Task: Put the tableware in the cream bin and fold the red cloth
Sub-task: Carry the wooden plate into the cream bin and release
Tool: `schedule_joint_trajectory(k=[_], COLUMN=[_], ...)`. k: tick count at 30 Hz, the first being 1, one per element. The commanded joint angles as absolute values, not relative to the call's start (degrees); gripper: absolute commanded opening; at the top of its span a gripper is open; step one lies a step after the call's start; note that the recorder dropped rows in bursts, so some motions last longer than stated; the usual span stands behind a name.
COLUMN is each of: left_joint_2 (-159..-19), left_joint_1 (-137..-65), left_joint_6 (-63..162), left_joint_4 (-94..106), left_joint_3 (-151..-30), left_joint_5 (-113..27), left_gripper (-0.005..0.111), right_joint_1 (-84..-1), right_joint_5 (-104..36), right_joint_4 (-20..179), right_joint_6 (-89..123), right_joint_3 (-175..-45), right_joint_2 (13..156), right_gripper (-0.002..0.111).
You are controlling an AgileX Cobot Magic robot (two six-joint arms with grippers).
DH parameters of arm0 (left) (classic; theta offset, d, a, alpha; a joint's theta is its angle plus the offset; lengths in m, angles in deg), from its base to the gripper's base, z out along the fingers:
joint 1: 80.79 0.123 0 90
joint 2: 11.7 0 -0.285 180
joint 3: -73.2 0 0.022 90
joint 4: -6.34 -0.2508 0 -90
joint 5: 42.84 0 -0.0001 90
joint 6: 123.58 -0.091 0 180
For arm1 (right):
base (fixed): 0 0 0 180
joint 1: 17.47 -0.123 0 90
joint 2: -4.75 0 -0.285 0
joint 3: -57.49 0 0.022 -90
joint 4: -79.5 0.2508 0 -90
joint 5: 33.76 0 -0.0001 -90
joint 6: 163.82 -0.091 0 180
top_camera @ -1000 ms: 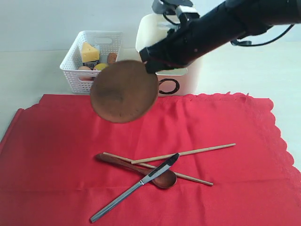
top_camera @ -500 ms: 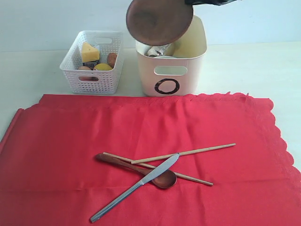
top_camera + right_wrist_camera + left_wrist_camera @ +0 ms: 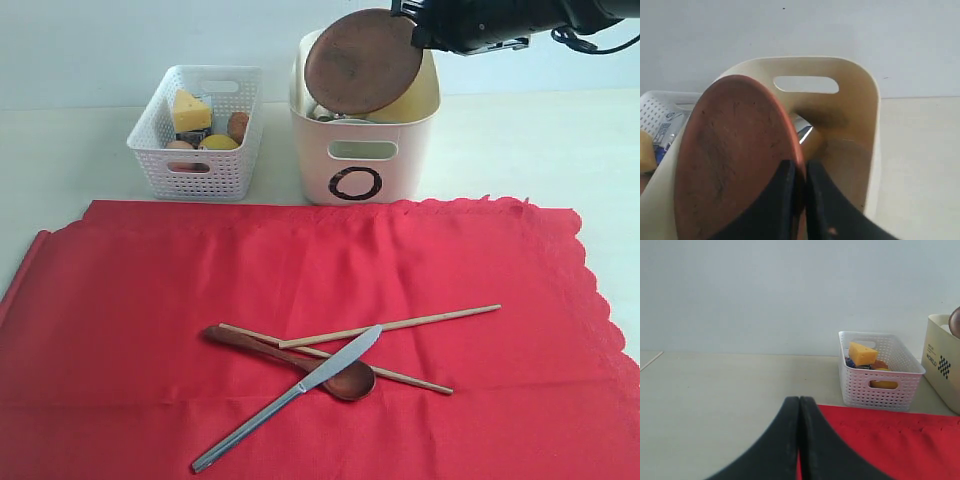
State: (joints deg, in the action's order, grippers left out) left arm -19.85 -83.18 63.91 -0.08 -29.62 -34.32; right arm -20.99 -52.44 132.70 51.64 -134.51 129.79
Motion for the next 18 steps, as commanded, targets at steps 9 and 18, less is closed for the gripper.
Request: schedule_joint_trajectory(k=[9,18], left_joint_2=[-19.49,-19.49], left_joint_1=[-83.06,-83.06], left_joint_6=[63.97,64.09], left_joint_4=[-0.02,-0.02], left_joint_3=[-29.59,-29.59], left_joint_5=[-34.58,-34.58], left_gripper=[0.001,0.001], right_joint_1=[-23.04,-22.94], right_joint_5=[-51.74,-54.14], right_joint_4=[131.9,131.9], right_joint_6=[52.12,50.49], right_joint_3=[-134.98,-134.98], right_joint_2=[131.44,131.31], right_gripper=[0.04,0.05])
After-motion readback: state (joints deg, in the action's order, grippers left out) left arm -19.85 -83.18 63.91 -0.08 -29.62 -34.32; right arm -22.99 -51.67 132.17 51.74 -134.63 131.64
